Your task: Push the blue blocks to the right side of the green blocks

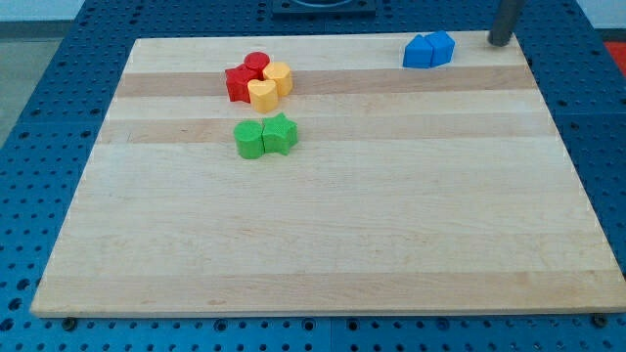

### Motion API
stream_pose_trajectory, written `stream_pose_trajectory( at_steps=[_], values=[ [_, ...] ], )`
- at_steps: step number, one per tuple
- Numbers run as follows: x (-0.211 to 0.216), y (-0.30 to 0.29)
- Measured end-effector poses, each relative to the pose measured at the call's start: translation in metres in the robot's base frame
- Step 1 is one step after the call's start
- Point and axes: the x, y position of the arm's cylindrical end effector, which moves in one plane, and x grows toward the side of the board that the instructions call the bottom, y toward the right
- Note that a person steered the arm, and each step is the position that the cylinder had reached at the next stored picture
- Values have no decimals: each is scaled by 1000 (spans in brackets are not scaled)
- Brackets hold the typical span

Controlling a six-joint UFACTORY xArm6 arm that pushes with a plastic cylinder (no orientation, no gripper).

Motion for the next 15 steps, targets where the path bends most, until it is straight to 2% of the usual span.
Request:
stream_pose_trajectory(
  at_steps=[4, 7, 9, 11, 13, 15],
  values=[
    [15, -106],
    [59, -188],
    [102, -199],
    [119, -249],
    [153, -264],
    [157, -283]
  ],
)
